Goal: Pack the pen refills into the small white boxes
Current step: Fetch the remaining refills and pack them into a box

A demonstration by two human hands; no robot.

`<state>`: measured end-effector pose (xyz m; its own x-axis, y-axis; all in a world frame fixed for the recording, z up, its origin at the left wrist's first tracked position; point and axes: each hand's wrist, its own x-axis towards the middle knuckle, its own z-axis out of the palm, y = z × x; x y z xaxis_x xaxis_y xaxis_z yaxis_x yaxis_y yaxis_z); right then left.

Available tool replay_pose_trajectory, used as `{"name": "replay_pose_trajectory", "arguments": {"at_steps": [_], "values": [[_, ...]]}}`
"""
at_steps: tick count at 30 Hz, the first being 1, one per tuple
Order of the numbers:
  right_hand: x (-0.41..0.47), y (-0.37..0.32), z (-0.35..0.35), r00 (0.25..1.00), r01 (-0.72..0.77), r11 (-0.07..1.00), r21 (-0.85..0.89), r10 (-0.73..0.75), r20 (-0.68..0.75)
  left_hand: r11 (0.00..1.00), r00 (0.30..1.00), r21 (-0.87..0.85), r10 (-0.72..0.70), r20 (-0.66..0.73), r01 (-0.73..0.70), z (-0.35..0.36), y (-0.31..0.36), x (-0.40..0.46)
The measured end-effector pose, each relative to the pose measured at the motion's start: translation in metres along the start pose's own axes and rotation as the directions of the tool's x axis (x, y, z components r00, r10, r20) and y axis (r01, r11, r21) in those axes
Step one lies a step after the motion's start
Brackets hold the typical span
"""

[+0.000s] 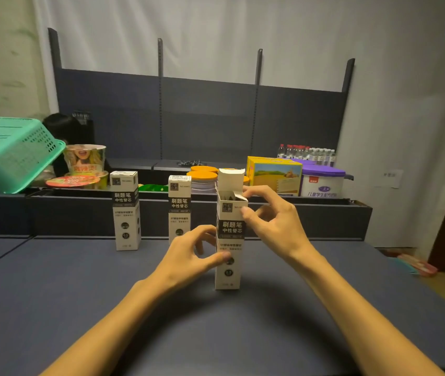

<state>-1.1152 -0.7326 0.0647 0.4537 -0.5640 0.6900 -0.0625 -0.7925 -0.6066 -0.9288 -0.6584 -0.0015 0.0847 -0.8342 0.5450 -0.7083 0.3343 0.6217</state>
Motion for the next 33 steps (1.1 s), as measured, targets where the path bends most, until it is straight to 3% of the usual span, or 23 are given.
{"name": "replay_pose_trajectory", "arguments": {"at_steps": [4, 12, 16, 26, 33], "values": [[0.005, 0.007, -0.004, 0.998, 0.050, 0.998, -0.028, -0.049, 0.029, 1.000, 1.000, 0.005, -0.021, -0.018, 0.021, -0.002, 0.002, 0.002], [0.010, 0.013, -0.004, 0.994, 0.094, 0.995, -0.026, -0.093, 0.050, 0.985, 0.949, -0.105, 0.102, -0.300, -0.139, -0.018, 0.032, 0.020], [0.011, 0.013, -0.005, 0.994, 0.101, 0.995, -0.018, -0.100, 0.050, 0.972, 0.951, -0.142, 0.140, -0.275, -0.185, -0.017, 0.041, 0.025], [0.011, 0.011, -0.007, 0.994, 0.092, 0.996, 0.016, -0.093, 0.052, 0.966, 0.969, -0.219, 0.081, -0.233, -0.134, -0.012, 0.040, 0.030], [0.023, -0.002, -0.006, 0.999, -0.017, 0.981, 0.192, 0.023, -0.031, 0.961, 0.968, -0.243, 0.070, -0.240, -0.129, -0.008, 0.044, 0.031]]}}
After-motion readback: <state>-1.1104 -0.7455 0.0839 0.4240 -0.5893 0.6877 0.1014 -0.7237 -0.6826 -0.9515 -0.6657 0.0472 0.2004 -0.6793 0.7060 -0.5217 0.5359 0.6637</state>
